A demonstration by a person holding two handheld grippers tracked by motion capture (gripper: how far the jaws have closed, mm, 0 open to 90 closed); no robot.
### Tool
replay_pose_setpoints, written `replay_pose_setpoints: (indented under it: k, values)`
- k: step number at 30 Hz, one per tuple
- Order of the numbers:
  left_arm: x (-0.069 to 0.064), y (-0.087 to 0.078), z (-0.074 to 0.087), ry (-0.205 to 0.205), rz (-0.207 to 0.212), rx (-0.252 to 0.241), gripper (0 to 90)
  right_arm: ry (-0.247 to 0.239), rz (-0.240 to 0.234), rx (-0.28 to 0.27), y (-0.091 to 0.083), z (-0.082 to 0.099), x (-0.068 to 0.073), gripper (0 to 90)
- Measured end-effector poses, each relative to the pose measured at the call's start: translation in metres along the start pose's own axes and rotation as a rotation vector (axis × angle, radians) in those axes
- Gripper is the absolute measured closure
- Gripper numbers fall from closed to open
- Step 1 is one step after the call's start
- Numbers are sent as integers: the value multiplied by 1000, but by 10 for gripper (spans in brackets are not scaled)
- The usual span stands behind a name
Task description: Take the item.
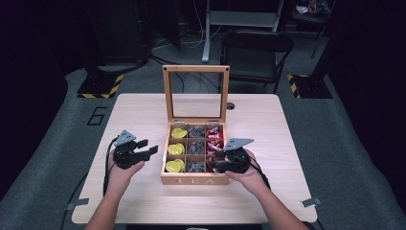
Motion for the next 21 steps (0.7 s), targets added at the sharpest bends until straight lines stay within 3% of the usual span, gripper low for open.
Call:
replay_pose_setpoints:
  k: [21]
  values:
    - [2,-2,1,-9,-5,-6,436,-3,-28,30,11,10,2,535]
Point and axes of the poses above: each handheld gripper's, and its own axes: y roughly forward along the jaws, z roughly out of its underside, x roughly to its left, the point moved 6 cm from there along y, roughly forward along the jaws, and after that the axes turned 4 degrees about -y, right-handed, at the moved point
